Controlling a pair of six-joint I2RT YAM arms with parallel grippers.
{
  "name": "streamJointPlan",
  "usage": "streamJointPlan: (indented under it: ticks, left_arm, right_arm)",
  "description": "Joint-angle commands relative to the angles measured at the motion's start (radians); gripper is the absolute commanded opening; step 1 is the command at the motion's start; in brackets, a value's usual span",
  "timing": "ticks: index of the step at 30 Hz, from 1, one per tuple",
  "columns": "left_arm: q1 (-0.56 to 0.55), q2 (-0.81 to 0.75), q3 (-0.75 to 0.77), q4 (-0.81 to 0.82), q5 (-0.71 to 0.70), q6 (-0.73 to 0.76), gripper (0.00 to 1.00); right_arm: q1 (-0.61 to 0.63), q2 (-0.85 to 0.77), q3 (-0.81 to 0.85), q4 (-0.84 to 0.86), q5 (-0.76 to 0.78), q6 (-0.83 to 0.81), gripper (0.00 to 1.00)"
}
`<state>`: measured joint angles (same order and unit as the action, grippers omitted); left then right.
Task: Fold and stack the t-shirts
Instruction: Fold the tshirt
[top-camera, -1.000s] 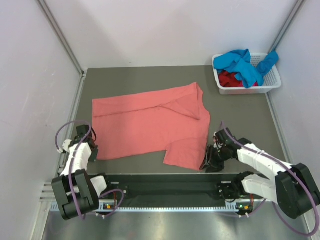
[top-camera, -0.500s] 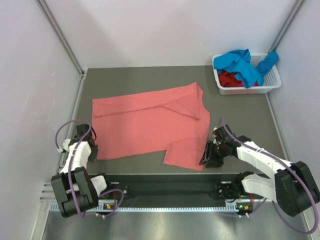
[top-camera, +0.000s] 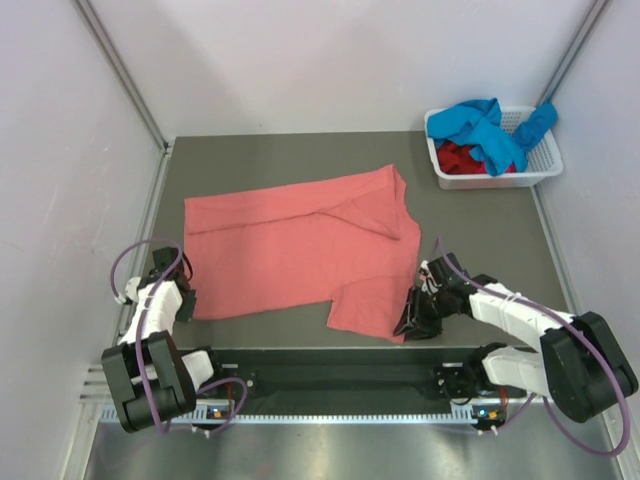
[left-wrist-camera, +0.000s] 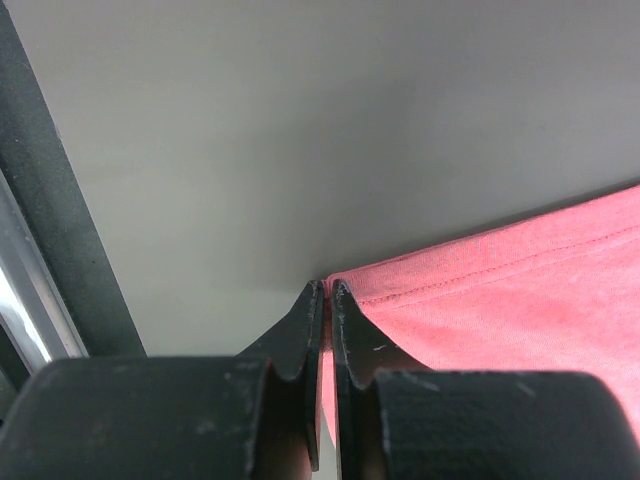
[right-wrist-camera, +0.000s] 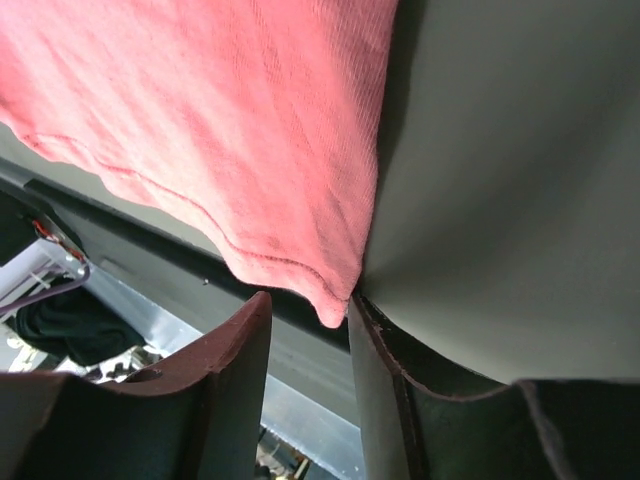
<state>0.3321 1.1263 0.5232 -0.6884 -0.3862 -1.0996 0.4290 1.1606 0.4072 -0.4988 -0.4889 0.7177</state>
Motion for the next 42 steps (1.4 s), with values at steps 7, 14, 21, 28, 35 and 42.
streamJointPlan:
  ticks: [7,14,21,28,35,42]
  left_arm:
    - [0.002,0.024,0.003,-0.01,-0.033,-0.002,0.0]
    - [0.002,0.035,0.034,-0.039,-0.06,0.029,0.0]
    - [-0.004,0.012,0.064,-0.069,-0.053,0.102,0.0]
    - [-0.011,-0.029,0.096,-0.143,-0.048,0.073,0.0]
    - [-0.013,0.001,0.28,-0.172,-0.048,0.141,0.0]
    - [-0.015,0.18,0.399,-0.126,0.009,0.179,0.0]
  right_arm:
    - [-0.001,0.037,-0.039,0.029,0.118,0.0,0.14]
    - [-0.042,-0.059,0.007,-0.038,0.217,-0.036,0.0]
    - [-0.11,-0.22,0.177,-0.244,0.24,-0.176,0.0]
    - [-0.136,-0.128,0.382,-0.262,0.197,-0.238,0.0]
    - [-0.187,0.011,0.602,-0.261,0.185,-0.264,0.0]
    - [-0.217,0.193,0.809,-0.245,0.17,-0.273,0.0]
